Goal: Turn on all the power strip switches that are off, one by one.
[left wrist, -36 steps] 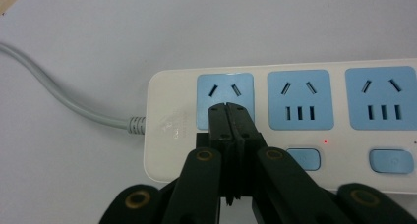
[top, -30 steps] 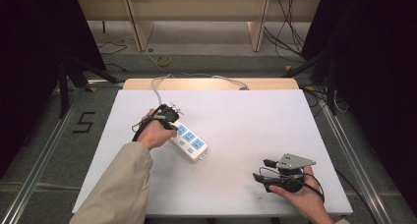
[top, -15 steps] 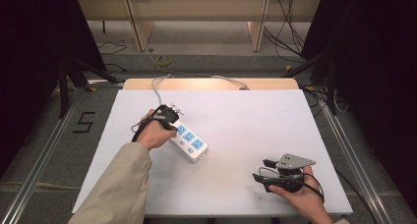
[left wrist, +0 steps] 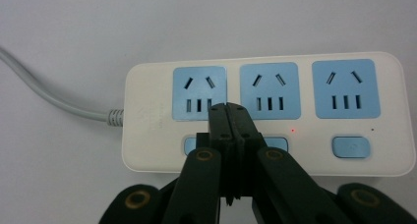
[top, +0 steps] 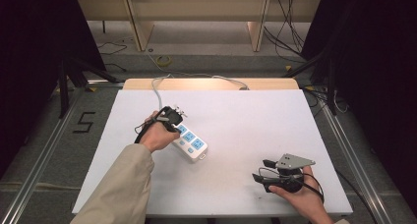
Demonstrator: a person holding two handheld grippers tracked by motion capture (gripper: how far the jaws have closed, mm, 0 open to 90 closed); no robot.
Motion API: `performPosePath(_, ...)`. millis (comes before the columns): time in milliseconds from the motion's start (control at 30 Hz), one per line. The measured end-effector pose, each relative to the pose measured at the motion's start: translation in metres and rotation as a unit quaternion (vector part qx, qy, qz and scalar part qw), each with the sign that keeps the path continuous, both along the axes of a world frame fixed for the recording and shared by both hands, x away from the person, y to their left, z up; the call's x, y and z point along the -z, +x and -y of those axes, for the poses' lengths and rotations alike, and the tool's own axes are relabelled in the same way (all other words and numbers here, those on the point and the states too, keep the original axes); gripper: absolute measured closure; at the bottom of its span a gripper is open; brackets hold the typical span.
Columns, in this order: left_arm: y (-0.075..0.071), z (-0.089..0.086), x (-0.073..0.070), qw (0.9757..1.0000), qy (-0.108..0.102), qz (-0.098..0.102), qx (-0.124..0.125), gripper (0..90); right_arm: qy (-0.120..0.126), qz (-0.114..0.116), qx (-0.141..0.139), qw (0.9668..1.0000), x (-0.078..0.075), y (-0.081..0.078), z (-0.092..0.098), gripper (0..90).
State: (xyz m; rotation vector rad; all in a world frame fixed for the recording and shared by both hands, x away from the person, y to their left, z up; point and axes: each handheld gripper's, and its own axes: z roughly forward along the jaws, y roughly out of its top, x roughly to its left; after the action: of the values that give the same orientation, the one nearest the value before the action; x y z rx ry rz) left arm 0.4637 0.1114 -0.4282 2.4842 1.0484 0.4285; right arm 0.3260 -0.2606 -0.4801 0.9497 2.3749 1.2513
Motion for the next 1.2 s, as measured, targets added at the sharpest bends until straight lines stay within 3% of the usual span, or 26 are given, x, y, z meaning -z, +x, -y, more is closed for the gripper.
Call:
performPosePath(767,-0.01,0.012,-0.002,0.9998,0.005,-0.014,0.013,90.0,-0.001,0.0,0.0,1.0,0.0,0.0,0.0,34.6)
performPosePath(1200,-0.016,0.022,-0.004,0.999,0.018,-0.025,0.033,90.0,-0.001,0.0,-0.001,1.0,0.0,0.0,0.0,34.6)
